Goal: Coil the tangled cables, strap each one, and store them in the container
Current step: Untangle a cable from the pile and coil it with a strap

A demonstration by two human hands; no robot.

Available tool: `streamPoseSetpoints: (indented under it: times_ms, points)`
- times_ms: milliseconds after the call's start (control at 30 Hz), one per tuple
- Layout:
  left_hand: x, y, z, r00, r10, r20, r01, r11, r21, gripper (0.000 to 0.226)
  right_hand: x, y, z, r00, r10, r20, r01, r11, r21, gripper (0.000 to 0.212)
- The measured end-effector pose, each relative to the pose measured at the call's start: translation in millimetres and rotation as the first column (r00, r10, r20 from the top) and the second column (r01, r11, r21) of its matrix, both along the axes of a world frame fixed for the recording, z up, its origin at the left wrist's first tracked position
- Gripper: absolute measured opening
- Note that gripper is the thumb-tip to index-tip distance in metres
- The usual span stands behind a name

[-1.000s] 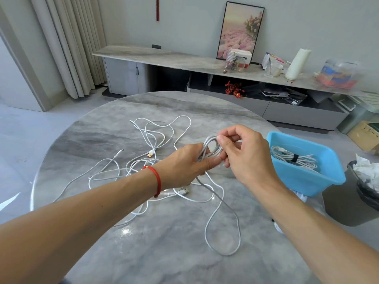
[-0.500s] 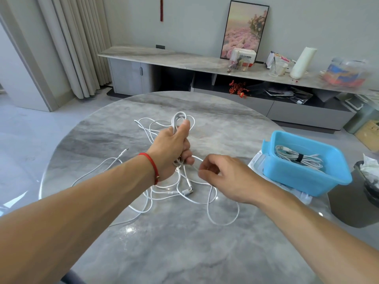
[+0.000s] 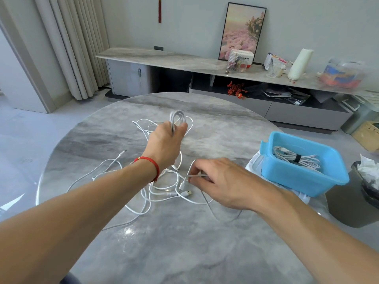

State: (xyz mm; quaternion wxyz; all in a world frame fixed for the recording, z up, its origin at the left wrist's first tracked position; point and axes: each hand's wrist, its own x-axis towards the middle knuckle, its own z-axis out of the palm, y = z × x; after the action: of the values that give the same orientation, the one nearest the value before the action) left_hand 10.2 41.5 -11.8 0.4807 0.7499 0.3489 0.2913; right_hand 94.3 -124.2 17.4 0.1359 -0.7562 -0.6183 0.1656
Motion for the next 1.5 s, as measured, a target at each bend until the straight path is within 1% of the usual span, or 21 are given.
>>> streamPoseSetpoints:
  times_ms: [33, 67, 133, 267, 333, 367, 467, 500, 567, 633, 667, 733, 867, 900, 1000, 1100, 1233, 1300, 1367, 1433, 1500]
  points:
    - [-1, 0, -1, 0.996, -0.043, -0.079, 0.048, 0.997, 0.054, 0.050, 1, -1, 3, 0.998, 0.005, 0.060, -0.010, 0.997, 0.083, 0.014]
    - [-1, -1, -3, 0.986, -0.103, -0.133, 0.111, 0.992, 0.056, 0.053, 2, -1, 6, 0.998, -0.014, 0.064, 0.003, 0.985, 0.173, 0.014]
    - [2, -11, -5, 0.958, -0.239, -0.159, 0.235, 0.971, -0.043, 0.057, 6, -1, 9, 0.996, -0.086, 0.007, 0.079, 0.946, 0.313, 0.014]
    - [7, -33, -3, 0.932, -0.360, -0.052, 0.338, 0.910, -0.238, 0.063, 17, -1, 9, 0.970, -0.216, -0.108, 0.239, 0.925, 0.295, 0.016]
    - [8, -39, -1, 0.916, -0.402, -0.016, 0.374, 0.865, -0.334, 0.072, 20, -3, 8, 0.961, -0.266, -0.076, 0.276, 0.918, 0.285, 0.024]
    - [8, -40, 0, 0.901, -0.433, -0.016, 0.401, 0.848, -0.348, 0.074, 20, -3, 7, 0.954, -0.299, -0.026, 0.294, 0.914, 0.281, 0.030]
    - [5, -43, 0, 0.811, -0.582, -0.053, 0.545, 0.787, -0.289, 0.064, 26, -4, 7, 0.915, -0.390, 0.104, 0.352, 0.897, 0.266, 0.036]
    - [3, -43, 1, 0.776, -0.627, -0.064, 0.593, 0.761, -0.262, 0.058, 31, -4, 7, 0.908, -0.408, 0.094, 0.373, 0.890, 0.263, 0.037]
    - [-1, -39, 2, 0.722, -0.682, -0.112, 0.661, 0.729, -0.178, 0.048, 39, -7, 7, 0.904, -0.428, -0.004, 0.415, 0.875, 0.251, 0.049]
    - [-3, -35, 3, 0.714, -0.686, -0.139, 0.678, 0.727, -0.109, 0.027, 43, -8, 6, 0.906, -0.413, -0.098, 0.423, 0.868, 0.261, 0.057]
    - [-3, -34, 3, 0.721, -0.677, -0.150, 0.673, 0.735, -0.082, 0.026, 44, -7, 5, 0.910, -0.397, -0.119, 0.415, 0.868, 0.272, 0.056]
    - [-2, -33, 3, 0.746, -0.642, -0.178, 0.647, 0.762, -0.035, 0.027, 45, -7, 5, 0.919, -0.362, -0.156, 0.392, 0.877, 0.277, 0.051]
    - [0, -22, 1, 0.853, -0.486, -0.191, 0.503, 0.863, 0.048, 0.042, 51, -13, 10, 0.886, -0.258, -0.386, 0.355, 0.912, 0.206, 0.034]
    - [0, -20, 2, 0.864, -0.471, -0.177, 0.486, 0.873, 0.045, 0.044, 52, -15, 11, 0.883, -0.244, -0.401, 0.343, 0.919, 0.196, 0.033]
    - [-1, -14, 2, 0.864, -0.486, -0.128, 0.488, 0.873, -0.024, 0.049, 54, -18, 12, 0.894, -0.263, -0.364, 0.344, 0.922, 0.178, 0.029]
    - [-2, -18, 1, 0.826, -0.556, -0.091, 0.548, 0.831, -0.095, 0.048, 52, -17, 8, 0.910, -0.319, -0.265, 0.385, 0.889, 0.249, 0.028]
    - [0, -24, 1, 0.797, -0.591, -0.123, 0.592, 0.805, -0.033, 0.047, 45, -12, -2, 0.871, -0.391, -0.296, 0.483, 0.793, 0.372, 0.028]
    - [0, -25, 0, 0.806, -0.565, -0.173, 0.574, 0.819, -0.002, 0.049, 44, -13, -5, 0.873, -0.417, -0.252, 0.485, 0.798, 0.358, 0.028]
    - [-1, -25, -2, 0.816, -0.509, -0.275, 0.546, 0.835, 0.073, 0.049, 45, -16, -8, 0.883, -0.424, -0.200, 0.469, 0.818, 0.335, 0.026]
    - [-2, -24, -3, 0.837, -0.441, -0.325, 0.501, 0.856, 0.128, 0.051, 46, -20, -8, 0.874, -0.430, -0.225, 0.484, 0.811, 0.330, 0.021]
    - [-3, -22, -2, 0.858, -0.398, -0.324, 0.459, 0.878, 0.137, 0.053, 47, -22, -8, 0.856, -0.445, -0.264, 0.512, 0.800, 0.312, 0.017]
